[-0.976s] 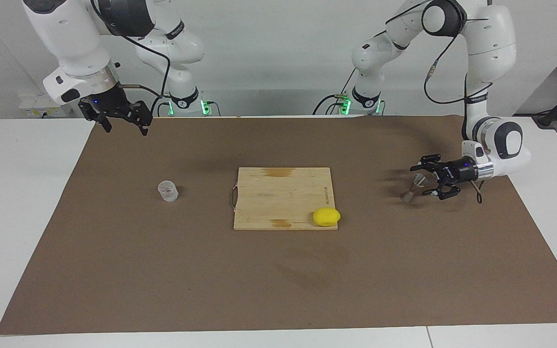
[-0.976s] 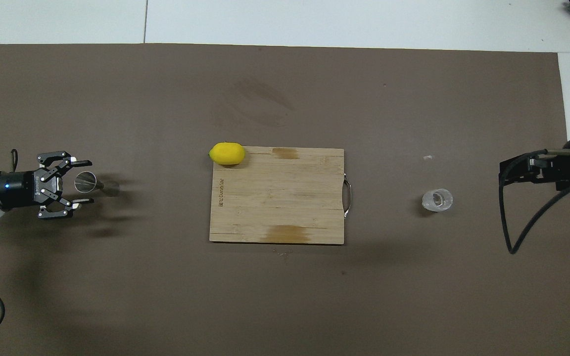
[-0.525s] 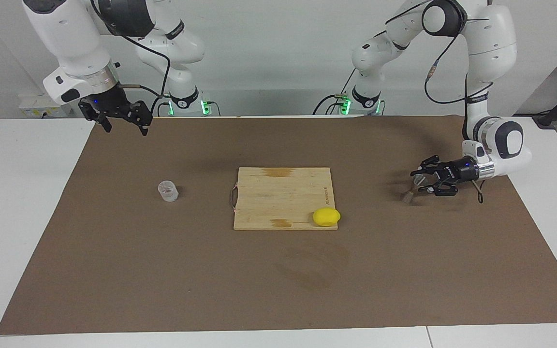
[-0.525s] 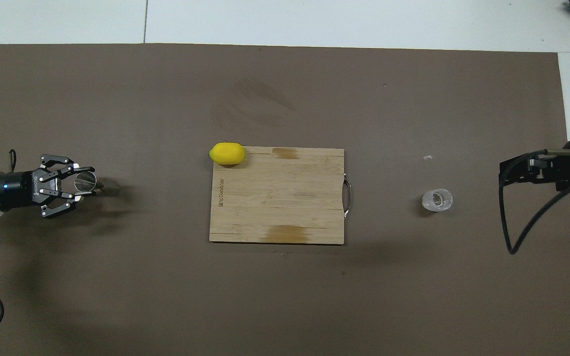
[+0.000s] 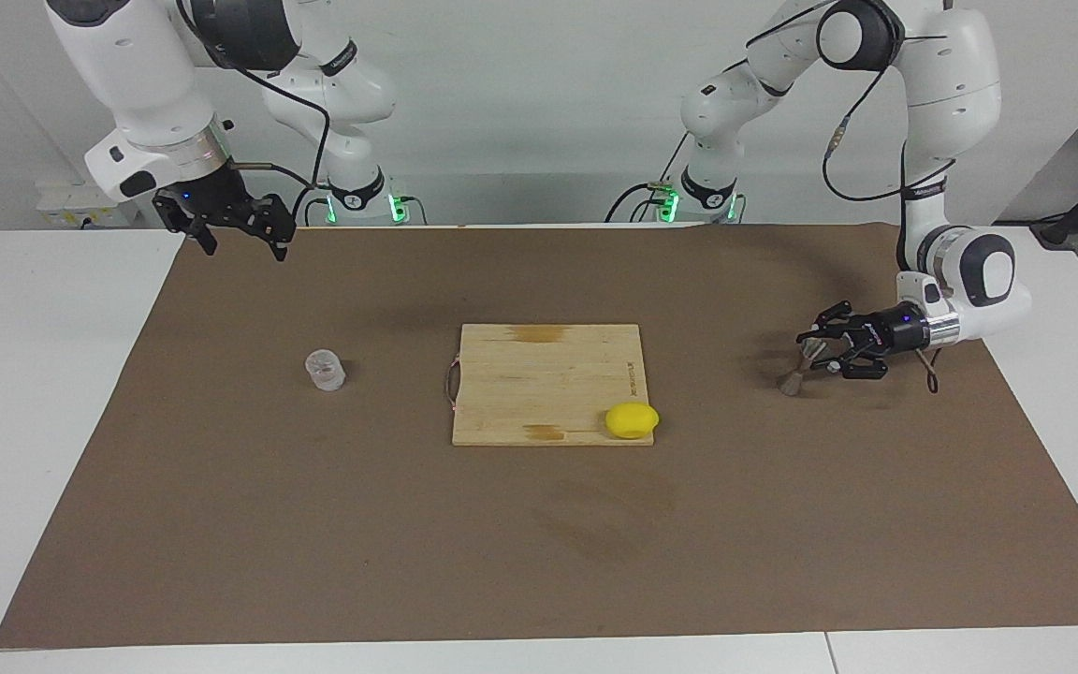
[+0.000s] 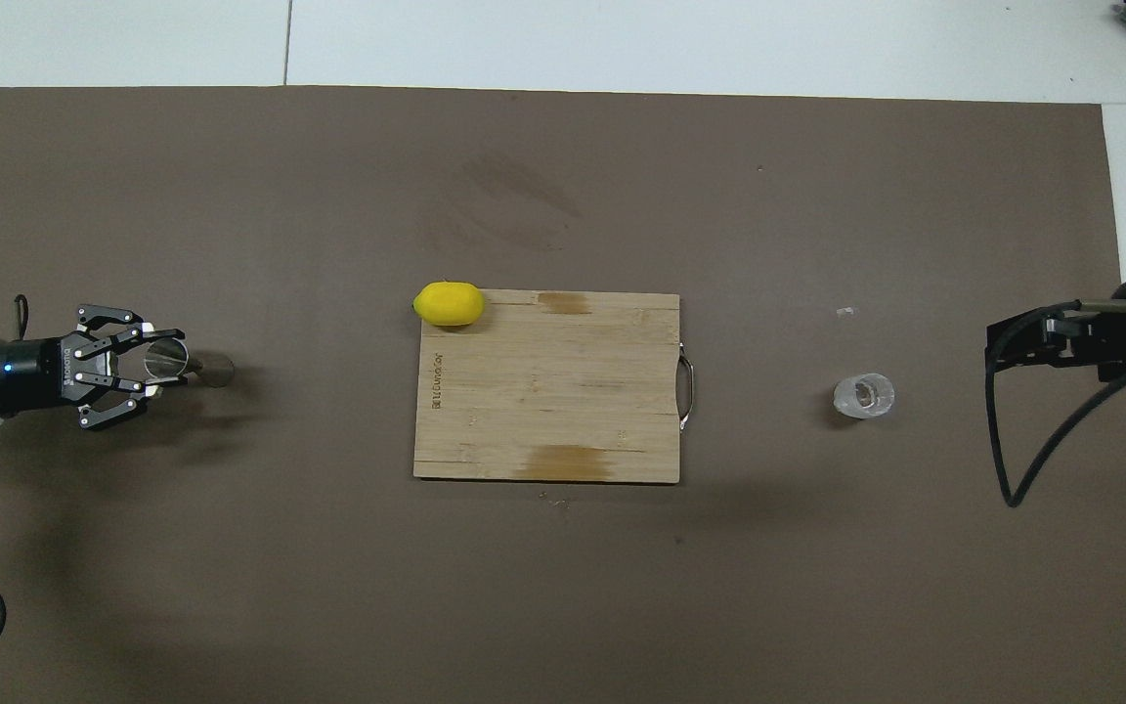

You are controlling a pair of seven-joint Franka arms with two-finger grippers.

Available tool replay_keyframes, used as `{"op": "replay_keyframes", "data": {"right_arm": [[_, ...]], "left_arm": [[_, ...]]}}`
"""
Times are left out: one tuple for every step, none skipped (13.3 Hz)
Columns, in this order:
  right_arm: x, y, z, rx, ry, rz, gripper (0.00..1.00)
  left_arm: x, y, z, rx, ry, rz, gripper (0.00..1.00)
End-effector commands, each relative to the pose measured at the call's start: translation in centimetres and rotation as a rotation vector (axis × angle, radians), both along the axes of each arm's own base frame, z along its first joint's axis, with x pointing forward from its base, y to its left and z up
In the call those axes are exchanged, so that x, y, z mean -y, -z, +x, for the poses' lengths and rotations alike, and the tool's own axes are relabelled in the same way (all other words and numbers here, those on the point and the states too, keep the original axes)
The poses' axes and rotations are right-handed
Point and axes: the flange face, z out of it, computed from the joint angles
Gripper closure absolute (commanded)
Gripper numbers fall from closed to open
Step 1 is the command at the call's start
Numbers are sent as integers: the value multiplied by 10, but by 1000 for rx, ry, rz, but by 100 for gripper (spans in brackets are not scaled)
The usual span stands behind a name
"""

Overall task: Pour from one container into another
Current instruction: 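Close the left gripper on the metal cup, then lift and carry the metal cup over the wooden board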

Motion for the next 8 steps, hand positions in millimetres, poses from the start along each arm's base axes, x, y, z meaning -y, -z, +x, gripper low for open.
{"op": "replay_keyframes", "data": {"right_arm": [[1,-1,-10,-11,7,21,0],[1,-1,-10,-11,7,21,0],[2,-1,-10,-11,9,21,0],[2,-1,-10,-11,9,21,0],[1,-1,-10,-11,7,21,0],[1,-1,-10,-11,7,21,0],[2,-1,-10,-11,9,21,0],[1,-1,-10,-11,7,21,0]], "left_arm": [[5,-12,4,-31,7,-26,79],[9,-17,6,-39,14,-29,79],[17,-21,9,-49,31,-37,79],[30,-23,11,-55,57,-44,80],[39,-30,12,-64,69,-49,81],[53,-38,12,-77,89,-60,81],[68,-42,15,-78,112,-68,80],[81,-48,17,-68,125,-72,80]]}}
